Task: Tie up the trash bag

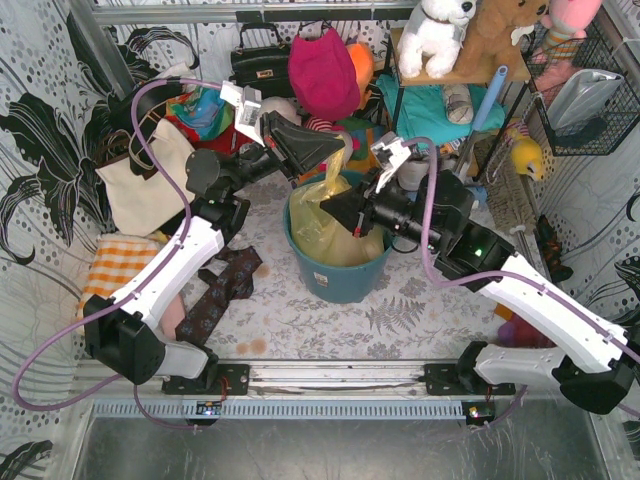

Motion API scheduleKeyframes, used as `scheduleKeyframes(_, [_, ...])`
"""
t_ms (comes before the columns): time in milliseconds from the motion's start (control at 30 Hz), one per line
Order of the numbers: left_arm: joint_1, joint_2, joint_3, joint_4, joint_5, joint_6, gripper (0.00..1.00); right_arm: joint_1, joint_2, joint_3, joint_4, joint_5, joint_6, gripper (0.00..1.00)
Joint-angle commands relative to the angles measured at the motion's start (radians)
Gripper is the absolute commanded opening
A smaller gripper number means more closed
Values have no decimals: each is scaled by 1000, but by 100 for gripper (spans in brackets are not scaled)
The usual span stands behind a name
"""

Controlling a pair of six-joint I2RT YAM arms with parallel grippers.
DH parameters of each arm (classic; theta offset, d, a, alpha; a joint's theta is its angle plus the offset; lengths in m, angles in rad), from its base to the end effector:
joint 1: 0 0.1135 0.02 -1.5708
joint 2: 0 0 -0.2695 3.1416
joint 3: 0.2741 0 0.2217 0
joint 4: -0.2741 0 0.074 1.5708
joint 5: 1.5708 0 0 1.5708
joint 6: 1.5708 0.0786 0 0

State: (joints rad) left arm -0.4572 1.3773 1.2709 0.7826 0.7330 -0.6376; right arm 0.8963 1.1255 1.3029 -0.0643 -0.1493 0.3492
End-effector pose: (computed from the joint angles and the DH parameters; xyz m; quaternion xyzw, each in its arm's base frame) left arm 0.2370 -0.1752 0.4978 0.2854 0.4313 -0.5705 0.6381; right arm 0.1496 0.2058 0.4706 -0.2330 0.6244 0.4742 0.5753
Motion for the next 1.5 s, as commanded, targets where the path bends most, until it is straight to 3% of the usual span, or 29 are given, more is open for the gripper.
scheduleKeyframes(0, [9, 7, 18, 22, -7, 12, 0, 58, 22, 42, -47, 189, -19, 0])
scheduleKeyframes(467, [8, 7, 13, 36, 13, 0, 0, 219, 61, -29, 39, 672, 97, 0])
scheduleKeyframes(1067, [8, -20, -26, 67, 125, -49, 0, 297, 134, -173, 306, 1004, 197, 0])
scheduleKeyframes(1200, [8, -50, -47, 26, 121, -24, 16, 296, 136, -189, 330, 1048, 188, 0])
scheduleKeyframes(1367, [8, -143, -78, -105, 38, 77, 57, 296, 126, -208, 341, 1076, 185, 0])
scheduleKeyframes(1467, [8, -210, -74, -213, -38, 144, 65, 296, 116, -217, 340, 1088, 183, 0])
